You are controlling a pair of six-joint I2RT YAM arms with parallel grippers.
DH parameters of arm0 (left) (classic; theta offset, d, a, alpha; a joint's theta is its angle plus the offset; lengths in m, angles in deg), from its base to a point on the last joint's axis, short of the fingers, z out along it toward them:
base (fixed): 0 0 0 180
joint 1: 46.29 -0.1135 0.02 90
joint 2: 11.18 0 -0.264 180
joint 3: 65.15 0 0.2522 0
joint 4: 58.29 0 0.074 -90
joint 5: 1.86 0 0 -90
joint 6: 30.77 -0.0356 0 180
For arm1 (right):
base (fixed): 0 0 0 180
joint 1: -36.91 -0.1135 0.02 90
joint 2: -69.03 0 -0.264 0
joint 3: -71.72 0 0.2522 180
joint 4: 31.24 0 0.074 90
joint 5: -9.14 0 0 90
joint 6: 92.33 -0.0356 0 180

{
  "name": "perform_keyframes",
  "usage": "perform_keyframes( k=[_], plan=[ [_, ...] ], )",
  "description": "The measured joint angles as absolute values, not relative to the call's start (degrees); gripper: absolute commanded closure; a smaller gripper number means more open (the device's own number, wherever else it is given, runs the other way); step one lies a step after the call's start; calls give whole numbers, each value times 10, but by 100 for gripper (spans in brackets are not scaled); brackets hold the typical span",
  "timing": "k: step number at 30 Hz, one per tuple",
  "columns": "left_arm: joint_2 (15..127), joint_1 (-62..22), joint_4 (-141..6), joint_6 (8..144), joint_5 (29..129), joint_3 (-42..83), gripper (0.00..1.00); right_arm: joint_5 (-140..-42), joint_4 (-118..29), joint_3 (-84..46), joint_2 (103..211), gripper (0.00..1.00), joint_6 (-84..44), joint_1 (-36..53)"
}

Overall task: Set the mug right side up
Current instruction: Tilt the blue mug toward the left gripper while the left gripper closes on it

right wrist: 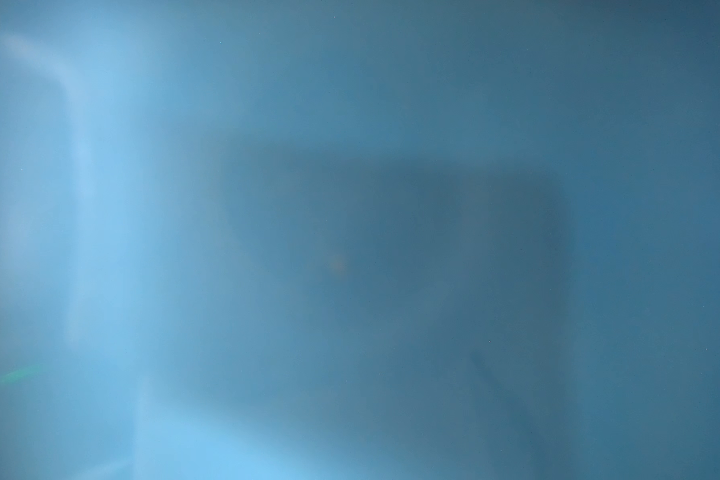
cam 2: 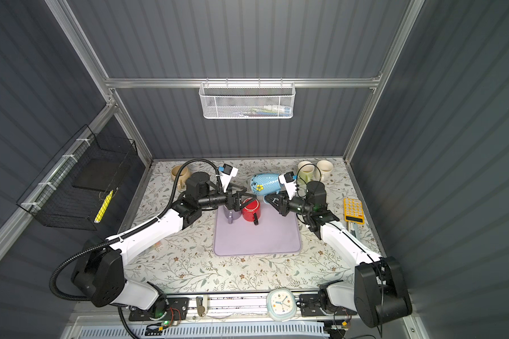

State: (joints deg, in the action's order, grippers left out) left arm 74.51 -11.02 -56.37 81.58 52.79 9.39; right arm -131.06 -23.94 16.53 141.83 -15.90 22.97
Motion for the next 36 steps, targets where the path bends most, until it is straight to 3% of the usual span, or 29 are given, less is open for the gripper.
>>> perform_keyframes(
  k=[11, 27, 36],
  plan=[
    [765, -96, -529, 825, 513, 105, 9, -1340, -223, 165, 1427, 97, -167, 219],
    [765, -87, -467, 866, 497, 105, 43, -1360, -189, 165, 1450, 96, -185, 210],
    [765, -88, -467, 870, 497, 105, 51, -1379, -147, 161, 1478, 95, -203, 200]
  ],
)
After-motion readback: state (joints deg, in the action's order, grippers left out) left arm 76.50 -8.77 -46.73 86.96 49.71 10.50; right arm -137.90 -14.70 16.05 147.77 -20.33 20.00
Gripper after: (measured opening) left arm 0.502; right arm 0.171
